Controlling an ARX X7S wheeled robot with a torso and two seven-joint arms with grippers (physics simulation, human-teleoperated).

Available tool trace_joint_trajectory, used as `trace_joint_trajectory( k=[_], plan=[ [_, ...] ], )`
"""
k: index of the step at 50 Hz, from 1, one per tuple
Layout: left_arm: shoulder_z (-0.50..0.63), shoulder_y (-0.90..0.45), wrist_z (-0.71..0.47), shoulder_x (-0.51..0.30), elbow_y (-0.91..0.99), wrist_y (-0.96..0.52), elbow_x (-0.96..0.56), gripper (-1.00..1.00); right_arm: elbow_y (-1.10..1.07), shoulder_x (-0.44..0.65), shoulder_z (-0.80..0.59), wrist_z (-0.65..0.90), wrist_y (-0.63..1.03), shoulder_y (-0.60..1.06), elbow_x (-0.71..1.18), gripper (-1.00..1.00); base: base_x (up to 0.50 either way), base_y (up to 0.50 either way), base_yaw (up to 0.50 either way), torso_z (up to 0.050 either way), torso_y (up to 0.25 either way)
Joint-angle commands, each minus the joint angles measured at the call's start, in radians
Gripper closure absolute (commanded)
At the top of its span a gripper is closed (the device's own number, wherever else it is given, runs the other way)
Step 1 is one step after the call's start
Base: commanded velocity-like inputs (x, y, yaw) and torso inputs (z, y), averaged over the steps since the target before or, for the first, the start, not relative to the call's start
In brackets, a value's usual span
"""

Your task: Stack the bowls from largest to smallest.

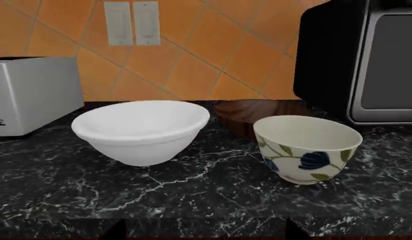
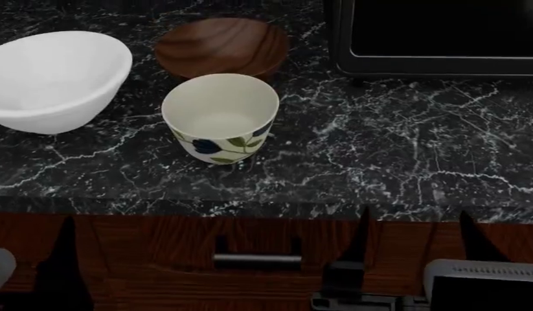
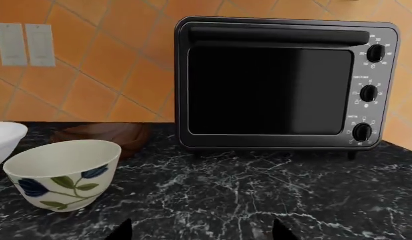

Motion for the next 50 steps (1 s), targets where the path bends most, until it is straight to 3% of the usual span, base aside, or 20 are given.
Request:
trace_joint_trajectory(
  k=[1,36,41,50],
  plan=[
    [-0.139,-0.057,0.050,0.030,0.076,-0.151,-0.087,-1.00,-0.066,-0.009,0.079,-0.018,0.174,0.038,0.049,-1.00,0.00,0.00,0.00,0.050,0.000],
    [-0.151,-0.075,0.020,-0.004,0.071,-0.184,-0.126,-1.00,-0.093,0.006,0.133,0.027,0.220,0.073,0.080,-1.00,0.00,0.00,0.00,0.050,0.000],
    [-0.191,-0.099,0.013,0.008,0.091,-0.241,-0.159,-1.00,-0.096,0.027,0.109,0.046,0.208,0.070,0.057,-1.00,0.00,0.00,0.00,0.000,0.000],
    [-0.218,-0.126,0.003,0.001,0.119,-0.295,-0.192,-1.00,-0.105,0.021,0.130,0.049,0.193,0.072,0.070,-1.00,0.18,0.50,0.00,0.000,0.000]
  ],
)
